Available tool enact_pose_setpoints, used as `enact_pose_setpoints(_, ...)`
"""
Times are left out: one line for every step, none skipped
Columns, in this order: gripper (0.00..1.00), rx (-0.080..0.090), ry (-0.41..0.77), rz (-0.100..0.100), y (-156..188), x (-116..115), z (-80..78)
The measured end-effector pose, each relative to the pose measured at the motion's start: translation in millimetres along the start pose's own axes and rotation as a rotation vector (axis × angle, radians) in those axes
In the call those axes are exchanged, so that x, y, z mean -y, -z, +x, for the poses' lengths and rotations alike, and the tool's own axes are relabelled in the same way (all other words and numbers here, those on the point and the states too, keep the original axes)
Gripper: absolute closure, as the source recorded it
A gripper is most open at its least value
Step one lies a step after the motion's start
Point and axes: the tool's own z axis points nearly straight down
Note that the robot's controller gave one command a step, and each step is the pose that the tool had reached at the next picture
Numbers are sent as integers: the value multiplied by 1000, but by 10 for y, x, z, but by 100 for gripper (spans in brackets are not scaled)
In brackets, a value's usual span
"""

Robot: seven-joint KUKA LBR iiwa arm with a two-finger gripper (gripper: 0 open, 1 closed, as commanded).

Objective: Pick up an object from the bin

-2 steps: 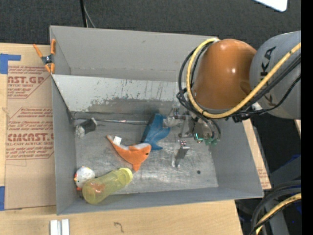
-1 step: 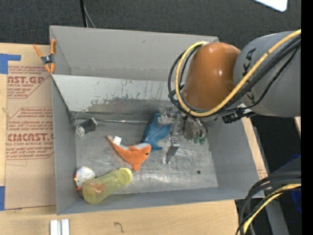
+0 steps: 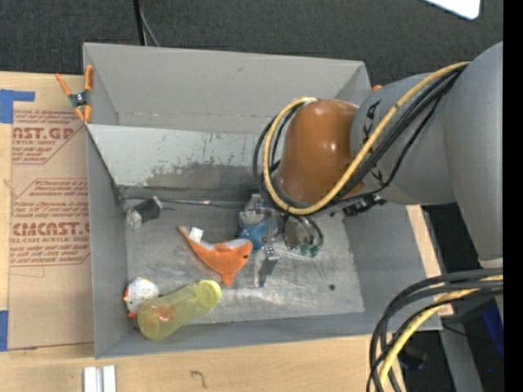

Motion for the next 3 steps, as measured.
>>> enact_pose_setpoints(100,-2,191,-2,-540,-272,-31)
enact_pose_setpoints(100,-2,191,-2,-540,-272,-32)
enact_pose_setpoints(100,-2,185,-1,940,-504,-19)
